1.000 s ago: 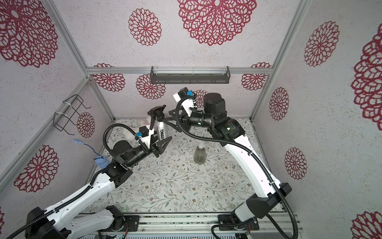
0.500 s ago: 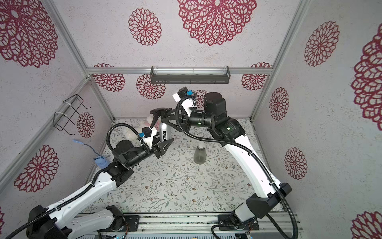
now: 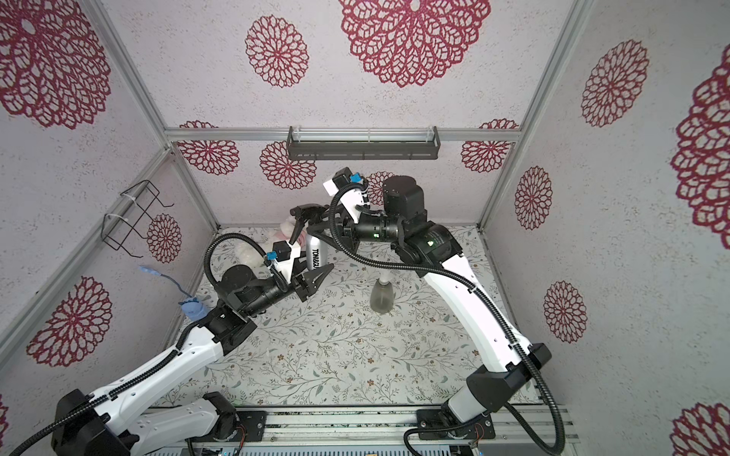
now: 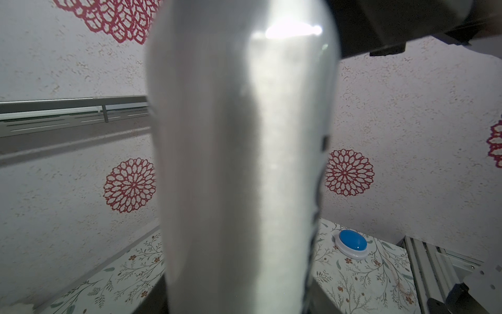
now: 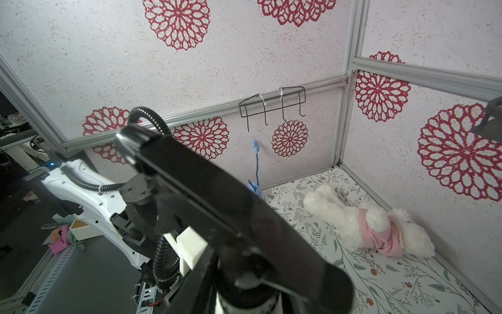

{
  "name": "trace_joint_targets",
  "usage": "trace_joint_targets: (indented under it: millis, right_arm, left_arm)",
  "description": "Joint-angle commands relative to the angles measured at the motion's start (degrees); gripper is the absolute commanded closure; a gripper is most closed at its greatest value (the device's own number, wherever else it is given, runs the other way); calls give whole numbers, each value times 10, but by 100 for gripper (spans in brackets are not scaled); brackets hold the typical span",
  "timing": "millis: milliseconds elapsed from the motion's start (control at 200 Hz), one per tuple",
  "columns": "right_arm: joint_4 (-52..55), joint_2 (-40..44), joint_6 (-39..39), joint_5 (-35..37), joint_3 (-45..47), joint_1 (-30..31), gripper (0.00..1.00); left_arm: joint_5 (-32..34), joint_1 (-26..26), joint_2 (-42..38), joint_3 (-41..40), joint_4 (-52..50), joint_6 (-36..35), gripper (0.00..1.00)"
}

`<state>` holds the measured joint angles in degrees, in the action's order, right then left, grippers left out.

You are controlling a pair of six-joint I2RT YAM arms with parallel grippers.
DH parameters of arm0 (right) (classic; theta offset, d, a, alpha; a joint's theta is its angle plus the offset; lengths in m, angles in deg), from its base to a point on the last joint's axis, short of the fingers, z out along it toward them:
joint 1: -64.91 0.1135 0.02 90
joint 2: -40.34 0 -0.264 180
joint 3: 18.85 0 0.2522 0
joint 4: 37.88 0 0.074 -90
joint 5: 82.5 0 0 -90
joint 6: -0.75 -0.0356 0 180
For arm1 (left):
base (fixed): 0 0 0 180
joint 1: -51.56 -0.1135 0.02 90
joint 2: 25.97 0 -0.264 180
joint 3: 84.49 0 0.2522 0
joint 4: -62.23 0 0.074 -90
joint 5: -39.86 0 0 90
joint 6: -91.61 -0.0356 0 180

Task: Attach spray nozzles to spray bottles
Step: Screw the spray nozzle on the spray bottle.

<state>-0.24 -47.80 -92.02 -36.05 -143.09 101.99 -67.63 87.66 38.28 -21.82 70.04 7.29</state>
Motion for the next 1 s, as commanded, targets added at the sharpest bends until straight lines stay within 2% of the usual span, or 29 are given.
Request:
trace_joint_targets:
  millis: [0, 100, 245, 330, 465, 635, 721, 996]
  right_arm:
    - [-15, 11, 1, 3, -17, 6, 66]
    - [-20, 15, 0, 35, -10, 17, 69]
    - [7, 15, 22, 142, -3, 51, 71]
    - [-39, 32, 1, 201, 51, 64, 71]
    - [-88, 47, -5, 409, 109, 129, 72]
    - [-95, 17, -15, 640, 100, 194, 74]
    - [-103, -1, 11, 726, 96, 222, 74]
    - [-149, -45, 46, 929, 90, 284, 75]
  left_arm:
    - [-4, 2, 2, 13, 8, -3, 91]
    - [9, 2, 2, 13, 8, -1, 91]
    - [38, 3, 1, 18, 11, 5, 91]
    - [67, 3, 1, 20, 18, 12, 91]
    - [108, 5, 6, 26, 24, 19, 92]
    - [143, 10, 9, 32, 19, 16, 93]
    - [153, 12, 6, 32, 17, 15, 93]
    - [198, 15, 3, 38, 2, 9, 93]
